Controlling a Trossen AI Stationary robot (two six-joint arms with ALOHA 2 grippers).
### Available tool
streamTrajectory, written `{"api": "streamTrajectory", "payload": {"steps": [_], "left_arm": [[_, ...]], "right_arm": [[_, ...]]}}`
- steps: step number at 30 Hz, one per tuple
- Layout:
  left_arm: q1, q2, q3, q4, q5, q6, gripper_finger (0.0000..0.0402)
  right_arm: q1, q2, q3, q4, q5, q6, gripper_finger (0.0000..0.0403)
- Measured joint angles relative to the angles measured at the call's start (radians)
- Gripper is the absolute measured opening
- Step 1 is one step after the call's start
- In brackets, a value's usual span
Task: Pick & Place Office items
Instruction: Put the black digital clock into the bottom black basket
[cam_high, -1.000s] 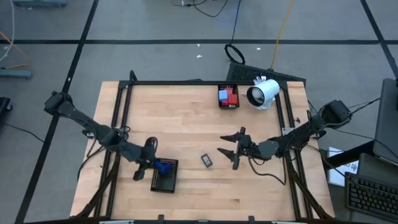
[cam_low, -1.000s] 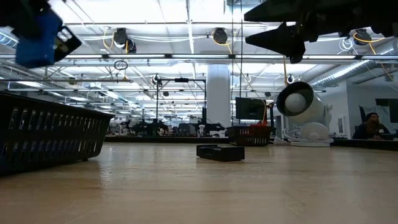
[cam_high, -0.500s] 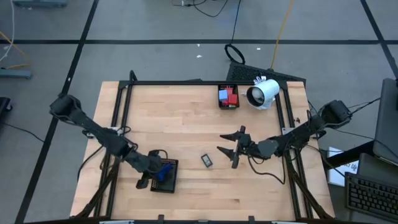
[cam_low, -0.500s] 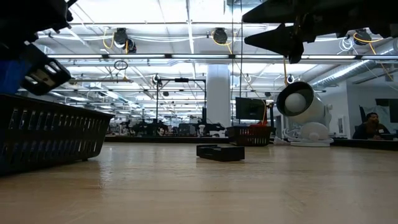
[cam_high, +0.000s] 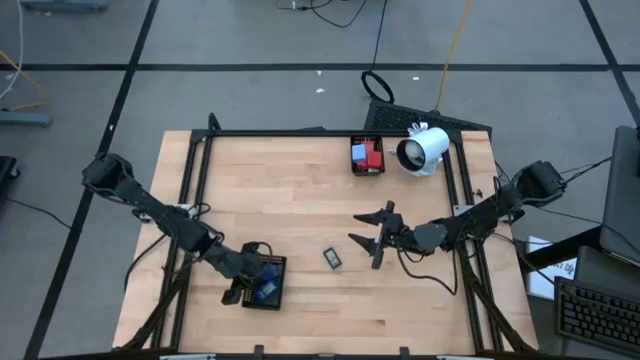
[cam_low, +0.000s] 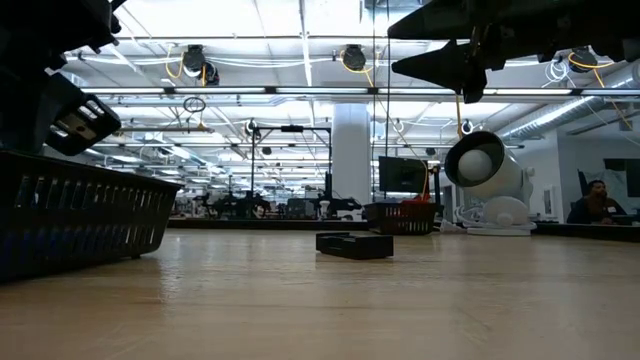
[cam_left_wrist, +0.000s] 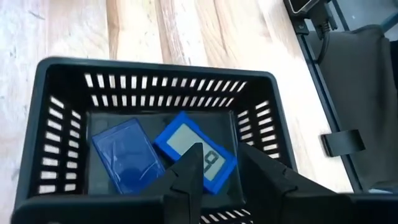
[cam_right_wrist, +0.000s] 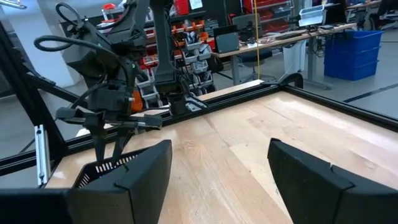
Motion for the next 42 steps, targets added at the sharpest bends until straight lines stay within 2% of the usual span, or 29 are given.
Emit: {"api": "streamTrajectory", "payload": {"steps": [5, 8, 11, 15, 21, 25, 29, 32, 37, 42], "left_arm": [[0.040, -0.040, 0.002, -0.002, 0.035, 0.057, 0.0101], [0.065, -0.105, 0.003, -0.004, 0.071, 0.113, 0.0101], [0.072, -0.203, 0.003, -0.044, 0.072, 0.198, 0.0101], [0.071, -0.364, 0.003, -0.111, 0.016, 0.267, 0.0102], [0.071, -0.606, 0.003, -0.156, -0.128, 0.373, 0.0102], [0.071, -0.720, 0.003, -0.142, -0.136, 0.447, 0.0102], [0.072, -0.779, -0.007, -0.125, -0.137, 0.493, 0.0102], [0.085, -0.806, -0.065, -0.089, -0.140, 0.475, 0.0102], [0.122, -0.805, -0.204, 0.022, -0.139, 0.355, 0.0102], [0.148, -0.813, -0.263, 0.029, -0.138, 0.331, 0.0102]], "right_arm": [[0.001, 0.000, 0.005, -0.005, -0.042, 0.009, 0.0256], [0.023, 0.001, 0.056, -0.083, -0.044, 0.009, 0.0256], [0.056, 0.023, 0.165, -0.275, -0.012, 0.009, 0.0256], [0.095, 0.095, 0.333, -0.500, 0.009, 0.027, 0.0256], [0.107, 0.249, 0.532, -0.837, 0.011, 0.254, 0.0256], [0.096, 0.373, 0.628, -0.995, 0.004, 0.408, 0.0256], [0.086, 0.474, 0.723, -1.182, 0.000, 0.524, 0.0256], [0.076, 0.526, 0.769, -1.278, -0.036, 0.587, 0.0256], [0.060, 0.568, 0.776, -1.279, -0.106, 0.637, 0.0256], [0.058, 0.592, 0.776, -1.266, -0.131, 0.640, 0.0256]]}}
